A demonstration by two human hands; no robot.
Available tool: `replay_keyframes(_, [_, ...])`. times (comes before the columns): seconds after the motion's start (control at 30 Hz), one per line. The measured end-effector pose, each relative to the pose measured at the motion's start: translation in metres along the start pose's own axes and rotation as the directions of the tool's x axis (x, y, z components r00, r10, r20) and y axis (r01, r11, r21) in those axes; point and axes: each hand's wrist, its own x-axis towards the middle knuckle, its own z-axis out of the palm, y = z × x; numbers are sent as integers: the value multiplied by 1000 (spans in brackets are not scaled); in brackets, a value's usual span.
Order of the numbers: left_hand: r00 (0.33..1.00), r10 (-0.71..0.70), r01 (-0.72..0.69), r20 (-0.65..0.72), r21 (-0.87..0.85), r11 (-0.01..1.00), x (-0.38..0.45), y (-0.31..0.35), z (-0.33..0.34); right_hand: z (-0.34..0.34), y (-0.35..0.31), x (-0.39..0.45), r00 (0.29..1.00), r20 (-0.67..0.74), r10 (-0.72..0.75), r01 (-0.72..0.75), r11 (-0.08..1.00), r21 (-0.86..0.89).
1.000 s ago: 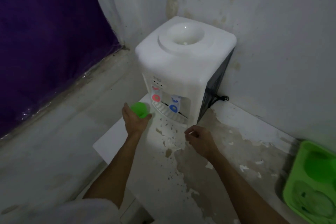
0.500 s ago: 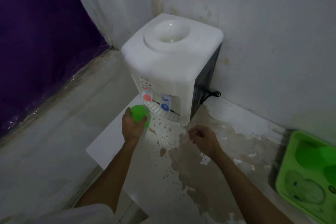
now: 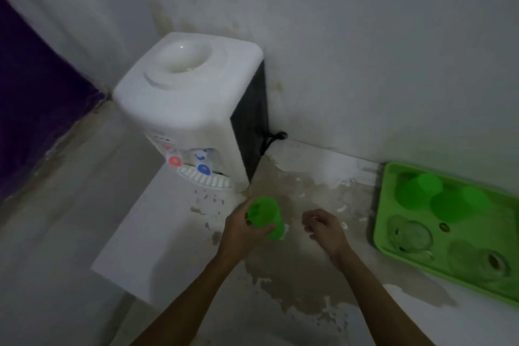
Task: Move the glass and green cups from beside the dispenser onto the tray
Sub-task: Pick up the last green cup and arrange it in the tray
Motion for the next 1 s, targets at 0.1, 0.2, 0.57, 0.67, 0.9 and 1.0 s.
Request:
replay_keyframes(0.1, [993, 94, -93, 67, -16, 995, -3, 27, 33, -23, 8, -15, 996, -3, 88, -86, 980, 181])
replay_keyframes(0.2, [979, 150, -144, 140, -51, 988, -3, 55, 66, -48, 11, -28, 982, 71, 175, -188, 919, 347])
replay_keyframes(0.57, [836, 453, -432, 310, -138, 891, -8, 142, 161, -129, 8, -53, 997, 72, 40, -83, 482, 872])
replay_keyframes(0.67, [754, 505, -488, 419, -156, 859, 2, 160, 179, -153, 5, -51, 1000, 4, 24, -13, 394, 919])
replay_keyframes(0.9, [575, 477, -566, 665, -98, 819, 36, 195, 209, -218, -5, -56, 934, -309, 180, 184, 497, 848])
replay_keyframes(1.0, [567, 449, -556, 690, -81, 827, 48, 199, 227, -248, -11, -56, 840, -501, 207, 266, 648, 714])
